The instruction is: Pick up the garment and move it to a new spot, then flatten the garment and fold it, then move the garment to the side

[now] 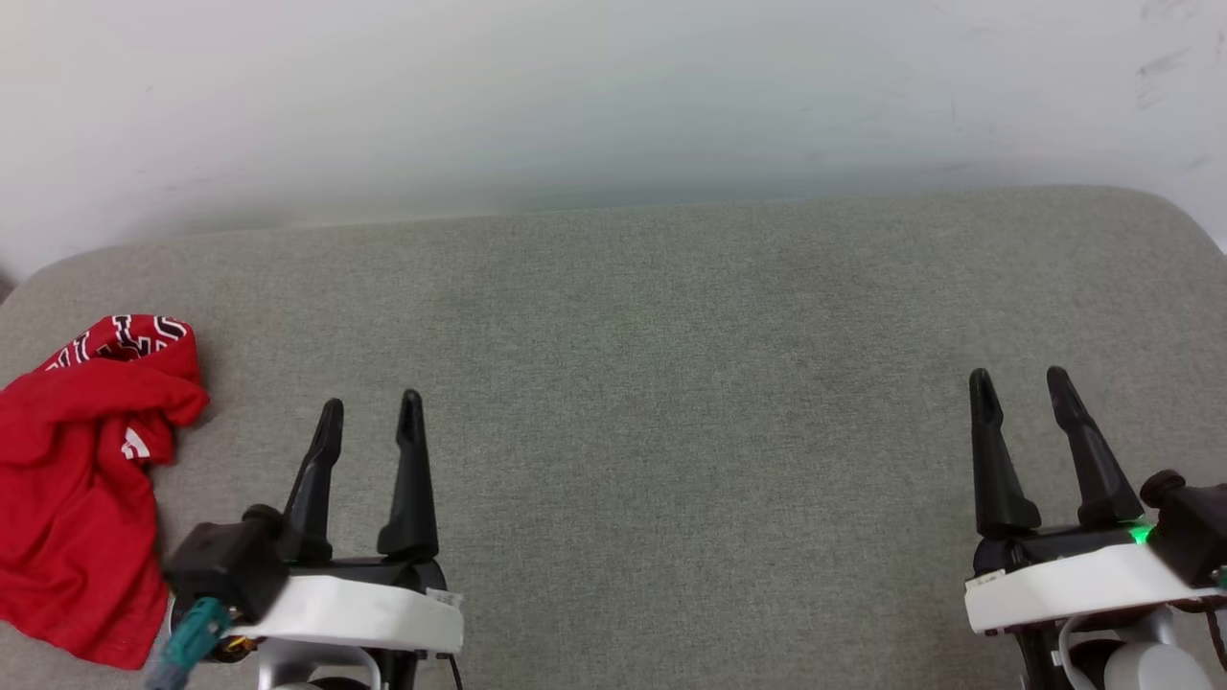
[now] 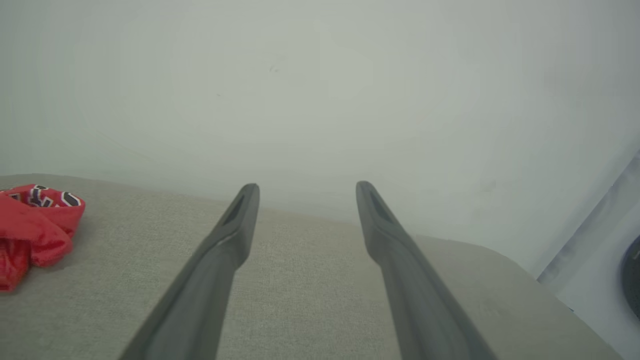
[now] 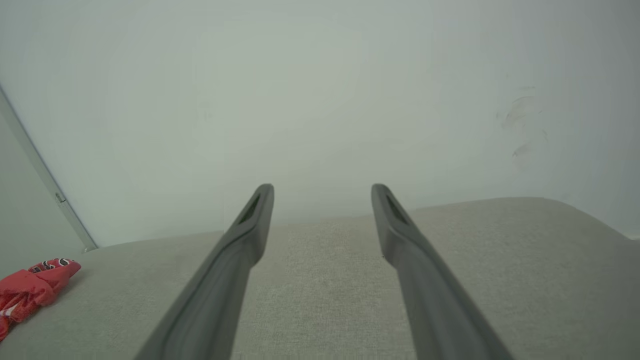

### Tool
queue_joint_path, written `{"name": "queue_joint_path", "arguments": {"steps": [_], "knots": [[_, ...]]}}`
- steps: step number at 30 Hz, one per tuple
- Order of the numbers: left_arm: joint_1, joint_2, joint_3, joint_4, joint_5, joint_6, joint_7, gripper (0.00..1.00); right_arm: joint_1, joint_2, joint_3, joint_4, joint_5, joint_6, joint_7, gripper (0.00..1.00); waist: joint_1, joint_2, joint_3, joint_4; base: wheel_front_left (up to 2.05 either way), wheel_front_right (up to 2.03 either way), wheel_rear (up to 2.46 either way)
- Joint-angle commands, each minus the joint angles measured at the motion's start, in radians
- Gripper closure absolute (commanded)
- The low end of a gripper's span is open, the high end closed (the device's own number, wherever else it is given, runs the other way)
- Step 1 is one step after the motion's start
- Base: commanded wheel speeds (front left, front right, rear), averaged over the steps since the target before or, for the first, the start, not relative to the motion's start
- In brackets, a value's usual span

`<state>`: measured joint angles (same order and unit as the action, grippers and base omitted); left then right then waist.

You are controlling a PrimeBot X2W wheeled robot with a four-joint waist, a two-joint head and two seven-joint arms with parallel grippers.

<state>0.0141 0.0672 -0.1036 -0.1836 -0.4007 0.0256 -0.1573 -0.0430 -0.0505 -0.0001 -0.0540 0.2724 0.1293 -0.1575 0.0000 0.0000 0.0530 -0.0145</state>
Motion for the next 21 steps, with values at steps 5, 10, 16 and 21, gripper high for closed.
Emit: {"name": "queue_joint_path", "arguments": {"steps": [5, 10, 16, 21], "knots": [[-0.008, 0.051, -0.081, -0.004, 0.079, 0.072, -0.018, 0.00, 0.005, 0.000, 0.010, 0.027, -0.069, 0.002, -0.019, 0.00, 0.0000, 0.0000, 0.002, -0.001, 0.00, 0.00, 0.00], [-0.011, 0.091, -0.151, 0.006, 0.120, 0.142, -0.031, 0.00, -0.004, 0.000, 0.013, 0.032, -0.119, 0.002, -0.030, 0.00, 0.0000, 0.0000, 0.006, -0.001, 0.00, 0.00, 0.00], [-0.018, 0.127, -0.216, 0.024, 0.159, 0.202, -0.044, 0.00, -0.001, 0.000, 0.020, 0.035, -0.181, 0.001, -0.044, 0.00, 0.0000, 0.0000, 0.008, -0.002, 0.00, 0.00, 0.00], [-0.021, 0.145, -0.253, 0.028, 0.191, 0.234, -0.055, 0.00, 0.000, 0.000, 0.028, 0.031, -0.217, 0.001, -0.055, 0.00, 0.0000, 0.0000, 0.008, -0.004, 0.00, 0.00, 0.00]]}}
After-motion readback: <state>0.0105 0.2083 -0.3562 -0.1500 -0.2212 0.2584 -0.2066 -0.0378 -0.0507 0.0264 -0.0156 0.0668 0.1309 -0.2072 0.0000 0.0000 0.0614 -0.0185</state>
